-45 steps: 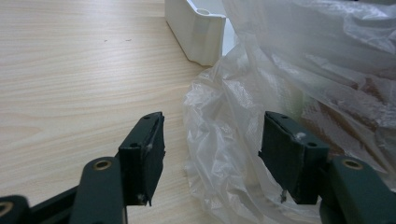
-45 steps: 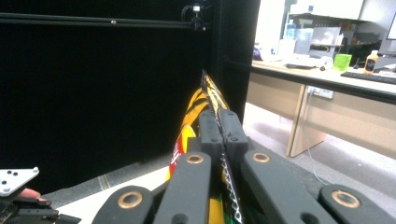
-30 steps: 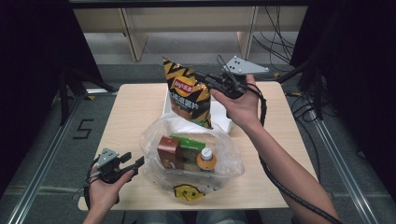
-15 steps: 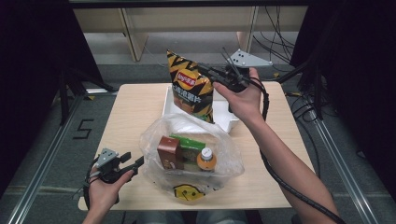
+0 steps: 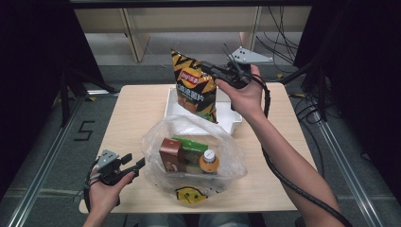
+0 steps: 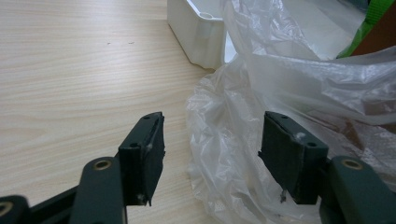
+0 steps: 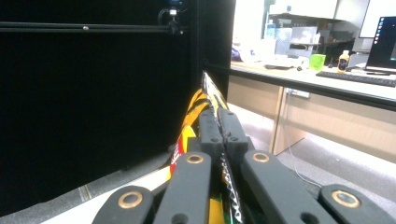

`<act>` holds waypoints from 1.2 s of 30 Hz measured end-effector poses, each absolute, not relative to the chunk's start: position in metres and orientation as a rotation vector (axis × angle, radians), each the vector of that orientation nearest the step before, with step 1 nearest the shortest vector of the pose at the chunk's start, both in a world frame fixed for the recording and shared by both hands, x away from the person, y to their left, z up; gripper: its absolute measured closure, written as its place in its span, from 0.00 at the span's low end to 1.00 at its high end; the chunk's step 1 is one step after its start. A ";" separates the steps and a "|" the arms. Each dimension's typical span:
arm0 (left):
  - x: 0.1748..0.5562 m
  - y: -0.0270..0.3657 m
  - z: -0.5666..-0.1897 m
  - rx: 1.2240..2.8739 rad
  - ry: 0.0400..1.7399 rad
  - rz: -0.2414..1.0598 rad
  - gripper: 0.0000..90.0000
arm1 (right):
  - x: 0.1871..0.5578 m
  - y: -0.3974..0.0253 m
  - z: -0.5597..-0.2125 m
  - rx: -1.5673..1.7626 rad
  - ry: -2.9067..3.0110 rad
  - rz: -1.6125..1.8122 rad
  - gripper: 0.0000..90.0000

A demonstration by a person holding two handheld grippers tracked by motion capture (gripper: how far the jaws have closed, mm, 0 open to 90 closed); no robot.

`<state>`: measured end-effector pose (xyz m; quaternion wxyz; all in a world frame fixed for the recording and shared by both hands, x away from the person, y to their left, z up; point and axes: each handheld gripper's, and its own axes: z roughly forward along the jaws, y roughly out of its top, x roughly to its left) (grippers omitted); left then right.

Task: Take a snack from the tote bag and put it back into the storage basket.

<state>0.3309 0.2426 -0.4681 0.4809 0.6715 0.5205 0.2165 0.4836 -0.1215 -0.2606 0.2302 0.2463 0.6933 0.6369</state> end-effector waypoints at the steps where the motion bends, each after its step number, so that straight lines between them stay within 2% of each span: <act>1: 0.330 0.242 -0.468 1.638 1.274 0.532 0.43 | 0.483 -0.121 -0.261 0.690 1.928 1.751 1.00; 32: 0.329 0.242 -0.470 1.623 1.289 0.500 0.43 | 0.520 -0.127 -0.271 0.767 1.942 1.663 1.00; 36: 0.330 0.244 -0.468 1.629 1.286 0.528 0.44 | 0.525 -0.125 -0.274 0.808 1.940 1.666 1.00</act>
